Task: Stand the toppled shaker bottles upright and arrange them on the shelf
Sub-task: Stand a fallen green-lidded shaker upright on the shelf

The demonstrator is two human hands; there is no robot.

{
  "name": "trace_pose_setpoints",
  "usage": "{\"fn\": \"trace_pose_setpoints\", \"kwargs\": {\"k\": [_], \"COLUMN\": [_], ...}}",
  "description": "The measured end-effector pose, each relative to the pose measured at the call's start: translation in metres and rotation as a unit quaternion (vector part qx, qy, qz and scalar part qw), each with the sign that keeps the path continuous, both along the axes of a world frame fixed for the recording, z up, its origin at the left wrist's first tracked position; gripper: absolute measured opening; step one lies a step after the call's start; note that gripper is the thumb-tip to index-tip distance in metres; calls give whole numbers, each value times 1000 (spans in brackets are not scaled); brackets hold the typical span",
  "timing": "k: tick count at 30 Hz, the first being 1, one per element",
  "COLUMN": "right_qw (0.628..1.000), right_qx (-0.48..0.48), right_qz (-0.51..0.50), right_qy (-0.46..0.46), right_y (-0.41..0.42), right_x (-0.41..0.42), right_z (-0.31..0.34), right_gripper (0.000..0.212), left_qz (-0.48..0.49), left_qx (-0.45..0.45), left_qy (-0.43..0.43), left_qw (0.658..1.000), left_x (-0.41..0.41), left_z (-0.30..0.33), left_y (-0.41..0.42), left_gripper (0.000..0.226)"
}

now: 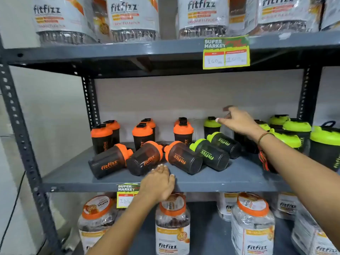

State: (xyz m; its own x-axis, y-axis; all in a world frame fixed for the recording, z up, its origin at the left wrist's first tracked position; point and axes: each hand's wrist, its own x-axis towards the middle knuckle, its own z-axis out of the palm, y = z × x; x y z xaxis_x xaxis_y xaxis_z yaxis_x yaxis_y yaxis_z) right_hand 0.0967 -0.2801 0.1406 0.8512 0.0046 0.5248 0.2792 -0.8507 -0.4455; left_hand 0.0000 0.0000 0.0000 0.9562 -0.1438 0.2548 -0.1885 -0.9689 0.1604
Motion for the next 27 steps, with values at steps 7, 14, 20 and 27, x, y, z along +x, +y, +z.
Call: {"fn": "trace_pose_setpoints", "kwargs": {"k": [7,14,20,27], "right_qw": [971,965,980,941], "right_qx": [-143,-74,130,339], "right_qz": [-63,-54,-32,-24], "right_qy": [182,246,147,5], "right_y": [-1,-10,-10,3], "right_x": [59,86,86,90], "right_z": [-33,-60,-68,-69], "right_gripper": [83,77,59,84], "left_qz": [24,36,40,42], "left_qx": [1,13,27,31], "left_qy": [-36,-77,-87,-92], "left_qw": [999,996,995,994], "left_x": [18,16,16,17], "left_z": [-14,-17,-17,-19], "left_y": [-1,-2,-2,-2], "left_gripper": [62,60,58,58]}}
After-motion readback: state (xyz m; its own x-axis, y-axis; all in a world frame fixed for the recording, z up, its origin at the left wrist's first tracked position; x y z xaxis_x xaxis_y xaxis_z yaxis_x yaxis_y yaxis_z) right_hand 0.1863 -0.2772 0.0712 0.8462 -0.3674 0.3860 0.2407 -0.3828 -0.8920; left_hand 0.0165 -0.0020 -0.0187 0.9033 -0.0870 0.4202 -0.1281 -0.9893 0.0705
